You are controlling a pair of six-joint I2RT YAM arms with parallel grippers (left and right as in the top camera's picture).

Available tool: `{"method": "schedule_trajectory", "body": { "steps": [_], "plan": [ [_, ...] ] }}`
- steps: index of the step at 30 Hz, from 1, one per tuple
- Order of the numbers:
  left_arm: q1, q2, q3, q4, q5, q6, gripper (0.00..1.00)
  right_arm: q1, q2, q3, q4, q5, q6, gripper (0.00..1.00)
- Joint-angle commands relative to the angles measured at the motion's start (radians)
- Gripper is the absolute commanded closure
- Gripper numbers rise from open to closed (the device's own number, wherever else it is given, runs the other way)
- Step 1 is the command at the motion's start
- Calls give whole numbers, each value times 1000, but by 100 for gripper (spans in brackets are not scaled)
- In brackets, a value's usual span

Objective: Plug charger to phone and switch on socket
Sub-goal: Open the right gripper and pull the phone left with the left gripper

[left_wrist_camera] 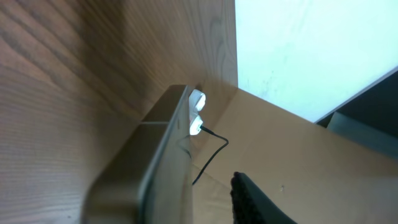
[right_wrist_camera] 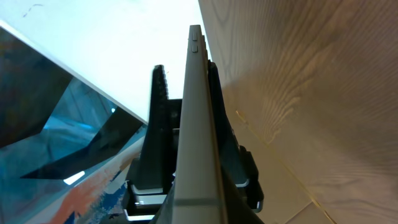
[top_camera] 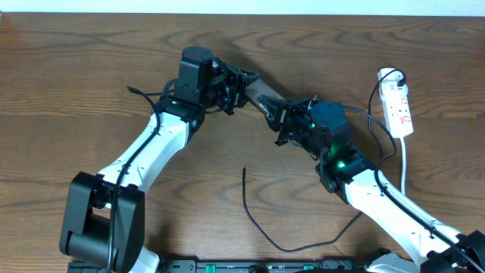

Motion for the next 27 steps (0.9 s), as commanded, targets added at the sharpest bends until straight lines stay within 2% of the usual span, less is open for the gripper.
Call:
{"method": "schedule_trajectory", "body": {
  "steps": [1,3,5,14,15,16,17,18,27],
  "plan": [
    [-1,-22,28,3,-9,8,75,18,-10,15,13,7,11,99],
    [-1,-22,28,3,-9,8,81,17,-10,15,13,7,11,99],
    [-1,-22,28,3,-9,8,92,17,-10,15,13,7,11,99],
    [-1,-22,28,3,-9,8,92,17,-10,15,13,7,11,97],
    [-1,-22,28,3,-9,8,93,17,-10,15,15,7,11,82],
    [-1,-22,28,3,-9,8,93,17,-10,15,16,7,11,55],
    [-1,-22,28,3,-9,8,92,17,-10,15,16,6,10,45],
    [-1,-22,28,3,-9,8,92,17,-10,15,15,6,11,41],
    [25,-22,28,3,-9,22,93,16,-10,15,15,6,-29,25]
  ]
}}
